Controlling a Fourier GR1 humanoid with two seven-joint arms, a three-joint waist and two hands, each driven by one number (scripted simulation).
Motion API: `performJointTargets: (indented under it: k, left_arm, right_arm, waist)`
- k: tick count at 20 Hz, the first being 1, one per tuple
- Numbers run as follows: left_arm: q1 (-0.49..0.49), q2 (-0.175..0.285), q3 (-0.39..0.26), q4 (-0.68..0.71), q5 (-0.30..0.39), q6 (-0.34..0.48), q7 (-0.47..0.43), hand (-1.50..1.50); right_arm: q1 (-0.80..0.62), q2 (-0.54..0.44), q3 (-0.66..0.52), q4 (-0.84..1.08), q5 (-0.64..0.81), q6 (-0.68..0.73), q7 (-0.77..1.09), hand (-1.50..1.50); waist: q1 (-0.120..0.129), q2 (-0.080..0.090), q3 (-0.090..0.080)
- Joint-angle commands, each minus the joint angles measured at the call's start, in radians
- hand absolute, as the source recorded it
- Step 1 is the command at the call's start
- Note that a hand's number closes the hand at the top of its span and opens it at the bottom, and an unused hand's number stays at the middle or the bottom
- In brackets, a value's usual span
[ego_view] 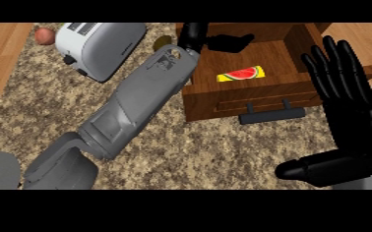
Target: Pick up the cup, place it into the drawer and close the drawer
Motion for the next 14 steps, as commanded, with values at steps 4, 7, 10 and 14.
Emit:
performJointTargets:
  k: [4, 7, 10, 14]
  left_arm:
    - [0.03, 0.0, 0.009, -0.087, 0.116, -0.011, -0.071, -1.5]
    - [0.006, 0.0, 0.048, -0.08, 0.135, -0.056, -0.137, -1.5]
    - [-0.009, 0.0, 0.092, -0.086, 0.161, -0.097, -0.162, -1.5]
    - [0.107, 0.0, 0.096, -0.169, 0.182, -0.088, -0.181, -1.5]
  right_arm:
    - [0.002, -0.004, -0.009, -0.032, -0.087, 0.025, 0.045, -1.5]
    - [0.028, -0.007, -0.022, -0.087, -0.111, 0.008, 0.083, -1.5]
    - [0.019, -0.029, -0.054, -0.044, -0.132, 0.027, 0.069, -1.5]
    - [0.009, -0.06, -0.064, -0.044, -0.148, 0.06, 0.063, 1.5]
  waist:
    - [0.007, -0.006, -0.001]
    - [0.039, -0.013, -0.002]
    - [0.071, -0.017, -0.002]
    - [0.097, -0.024, -0.002]
